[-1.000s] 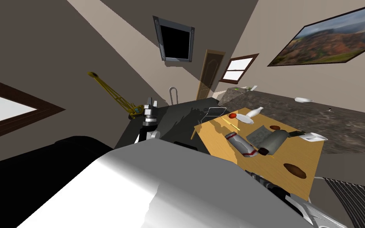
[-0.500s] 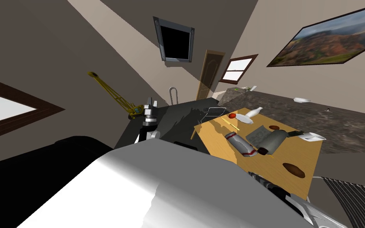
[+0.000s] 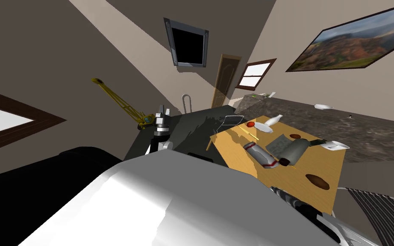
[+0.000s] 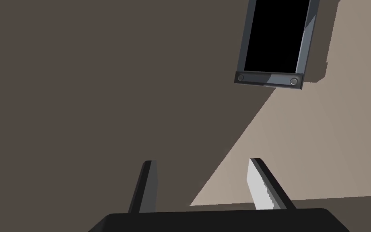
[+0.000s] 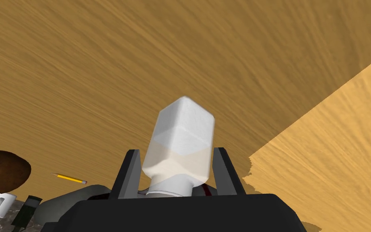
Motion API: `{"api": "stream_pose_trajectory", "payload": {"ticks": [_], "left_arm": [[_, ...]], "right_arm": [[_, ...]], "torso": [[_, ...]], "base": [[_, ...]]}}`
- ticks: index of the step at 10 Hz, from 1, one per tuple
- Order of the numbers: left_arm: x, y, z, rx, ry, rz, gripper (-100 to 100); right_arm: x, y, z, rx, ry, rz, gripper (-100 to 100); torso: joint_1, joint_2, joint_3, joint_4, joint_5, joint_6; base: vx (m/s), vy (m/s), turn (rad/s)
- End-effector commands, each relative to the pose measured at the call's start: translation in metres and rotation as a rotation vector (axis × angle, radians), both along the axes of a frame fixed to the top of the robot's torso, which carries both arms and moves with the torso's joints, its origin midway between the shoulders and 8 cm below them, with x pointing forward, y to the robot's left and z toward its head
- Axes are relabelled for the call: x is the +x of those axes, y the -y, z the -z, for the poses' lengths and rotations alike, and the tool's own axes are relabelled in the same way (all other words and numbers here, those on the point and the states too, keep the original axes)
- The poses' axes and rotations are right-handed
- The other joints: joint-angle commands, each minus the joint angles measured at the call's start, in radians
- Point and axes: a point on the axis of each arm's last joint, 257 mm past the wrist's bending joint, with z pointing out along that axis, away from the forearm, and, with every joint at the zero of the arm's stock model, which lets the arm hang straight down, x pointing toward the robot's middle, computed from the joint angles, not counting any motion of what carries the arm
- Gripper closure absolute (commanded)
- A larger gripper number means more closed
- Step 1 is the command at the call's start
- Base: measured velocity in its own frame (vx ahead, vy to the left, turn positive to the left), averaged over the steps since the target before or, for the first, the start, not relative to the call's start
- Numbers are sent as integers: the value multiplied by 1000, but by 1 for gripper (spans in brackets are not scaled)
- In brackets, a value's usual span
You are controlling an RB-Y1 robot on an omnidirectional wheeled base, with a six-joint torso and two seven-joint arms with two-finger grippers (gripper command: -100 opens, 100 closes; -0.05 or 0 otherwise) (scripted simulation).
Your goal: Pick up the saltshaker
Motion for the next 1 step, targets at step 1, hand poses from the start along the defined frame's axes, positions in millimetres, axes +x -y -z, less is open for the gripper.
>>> {"api": "stream_pose_trajectory", "payload": {"ticks": [1], "left_arm": [[0,0,0,0,0,0,0]], "right_arm": [[0,0,0,0,0,0,0]], "torso": [[0,0,0,0,0,0]], "base": [[0,9,0]]}}
